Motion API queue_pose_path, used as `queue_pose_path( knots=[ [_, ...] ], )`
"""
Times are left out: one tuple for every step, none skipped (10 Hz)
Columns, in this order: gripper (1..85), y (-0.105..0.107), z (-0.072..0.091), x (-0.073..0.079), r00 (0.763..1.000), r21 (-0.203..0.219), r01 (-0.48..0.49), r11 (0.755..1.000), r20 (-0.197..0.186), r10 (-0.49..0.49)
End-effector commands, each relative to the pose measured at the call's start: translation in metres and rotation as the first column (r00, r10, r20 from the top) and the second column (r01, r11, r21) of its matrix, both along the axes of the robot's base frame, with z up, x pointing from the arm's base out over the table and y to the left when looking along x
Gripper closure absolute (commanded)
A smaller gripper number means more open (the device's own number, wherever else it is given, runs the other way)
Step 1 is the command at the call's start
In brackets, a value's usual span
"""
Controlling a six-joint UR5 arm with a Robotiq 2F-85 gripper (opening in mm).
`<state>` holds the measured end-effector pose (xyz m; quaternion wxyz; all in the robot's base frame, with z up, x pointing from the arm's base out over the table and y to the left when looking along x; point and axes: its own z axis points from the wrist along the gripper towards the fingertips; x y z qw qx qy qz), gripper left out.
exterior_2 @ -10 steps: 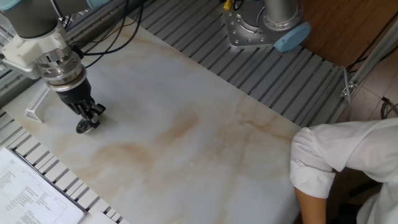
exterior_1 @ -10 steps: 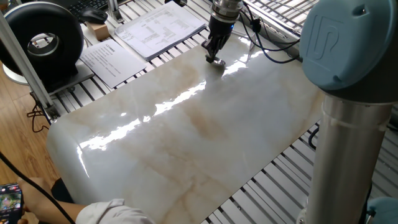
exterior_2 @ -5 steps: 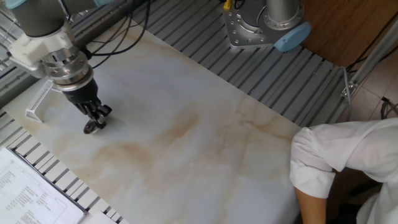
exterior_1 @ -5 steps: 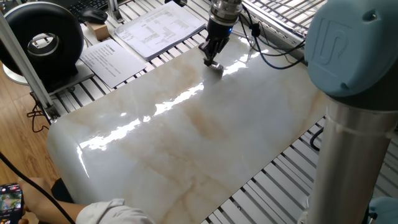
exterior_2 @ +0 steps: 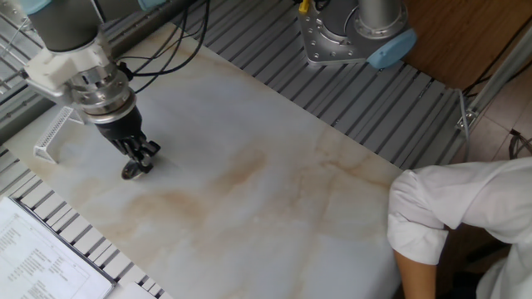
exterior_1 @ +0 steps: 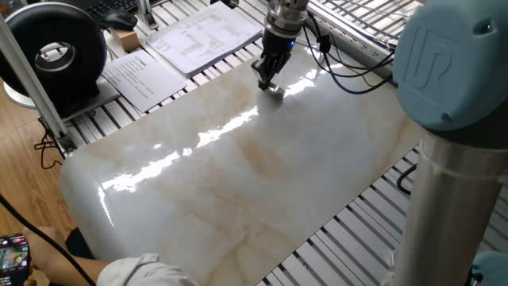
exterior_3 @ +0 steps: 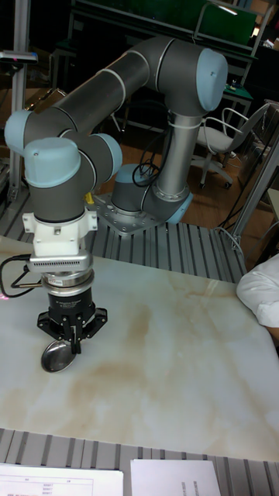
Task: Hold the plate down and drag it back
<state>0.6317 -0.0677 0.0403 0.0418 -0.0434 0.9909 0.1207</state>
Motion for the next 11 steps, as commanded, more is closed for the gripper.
queue_pose_path(
  knots=[
    [84.7,0.031,0.004,-0.009,0.999,0.028,0.054,0.998,0.001,-0.054],
    [84.7,0.042,0.004,-0.012,0.998,0.04,0.069,0.997,0.003,-0.069],
    [84.7,0.052,0.003,-0.013,0.996,0.045,0.084,0.995,0.008,-0.085],
    [84.7,0.053,0.004,-0.013,0.996,0.036,0.089,0.995,0.009,-0.089],
    [84.7,0.044,0.006,-0.01,0.997,0.029,0.075,0.997,0.011,-0.076],
    [84.7,0.038,0.01,-0.011,0.999,0.039,0.049,0.998,-0.006,-0.049],
    [84.7,0.04,0.01,-0.016,1.0,0.043,0.013,0.999,-0.018,-0.012],
    [84.7,0.045,0.012,-0.019,1.0,0.063,-0.004,0.998,-0.024,0.006],
    [84.7,0.048,0.013,-0.016,1.0,0.078,0.006,0.997,-0.016,-0.004],
    [84.7,0.055,0.01,-0.016,0.999,0.07,0.035,0.997,-0.008,-0.034],
    [84.7,0.076,0.006,-0.021,0.998,0.07,0.068,0.995,0.004,-0.069]
  ],
)
